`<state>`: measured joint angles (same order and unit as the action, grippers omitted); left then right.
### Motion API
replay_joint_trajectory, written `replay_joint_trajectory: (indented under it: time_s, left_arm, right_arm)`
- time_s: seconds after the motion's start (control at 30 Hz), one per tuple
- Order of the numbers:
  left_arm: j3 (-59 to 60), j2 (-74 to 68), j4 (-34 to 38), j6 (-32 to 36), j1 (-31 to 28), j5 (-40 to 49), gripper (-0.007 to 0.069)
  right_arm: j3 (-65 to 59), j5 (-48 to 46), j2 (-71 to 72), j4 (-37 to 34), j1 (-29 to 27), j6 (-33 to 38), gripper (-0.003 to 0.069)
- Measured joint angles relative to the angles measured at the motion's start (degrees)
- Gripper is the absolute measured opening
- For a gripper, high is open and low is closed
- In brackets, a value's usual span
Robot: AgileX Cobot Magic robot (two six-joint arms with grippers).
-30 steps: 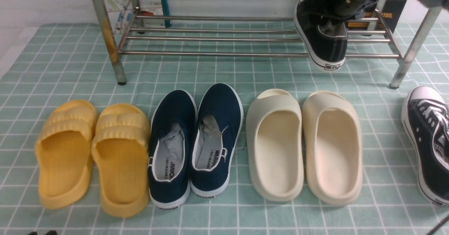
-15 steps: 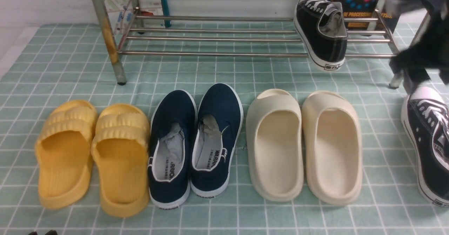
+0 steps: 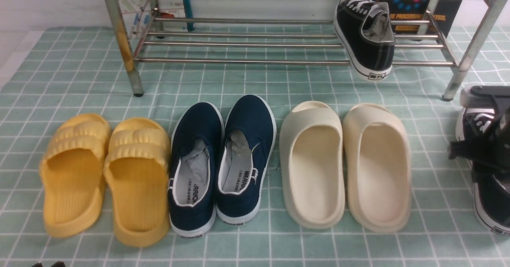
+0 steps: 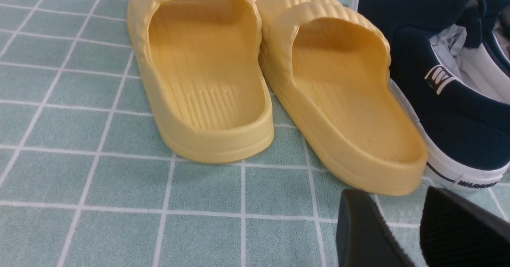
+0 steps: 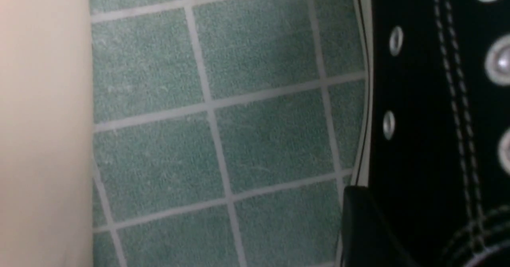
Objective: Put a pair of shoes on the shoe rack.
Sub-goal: Use the right arm to grab the shoe closest to it, then use the right arm to put a shoe into the shoe rack
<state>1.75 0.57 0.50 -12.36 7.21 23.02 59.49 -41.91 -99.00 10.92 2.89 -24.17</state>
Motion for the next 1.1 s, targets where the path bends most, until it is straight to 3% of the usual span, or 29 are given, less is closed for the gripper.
replay_joint_trajectory:
  time_s: [0.23, 0.4, 0.63, 0.93, 1.1]
  left_arm:
    - [0.0, 0.0, 0.0, 0.0, 0.0, 0.0, 0.0239]
    - [0.0, 0.0, 0.0, 0.0, 0.0, 0.0, 0.0239]
    - [0.0, 0.0, 0.0, 0.0, 0.0, 0.0, 0.0239]
    - [0.0, 0.0, 0.0, 0.0, 0.0, 0.0, 0.0239]
    - [0.0, 0.0, 0.0, 0.0, 0.0, 0.0, 0.0239]
  right_arm:
    - [0.19, -1.45, -0.42, 0.06, 1.25, 4.75, 0.0043]
    - [0.21, -8.71, 6.35, -1.81, 3.79, 9.81, 0.0031]
    - [6.04, -10.16, 10.45, -5.88, 4.53, 15.04, 0.0031]
    - [22.7, -10.18, -1.57, -7.34, 4.53, 17.21, 0.0031]
    - [40.32, -13.49, -12.94, -7.41, 4.53, 19.25, 0.0031]
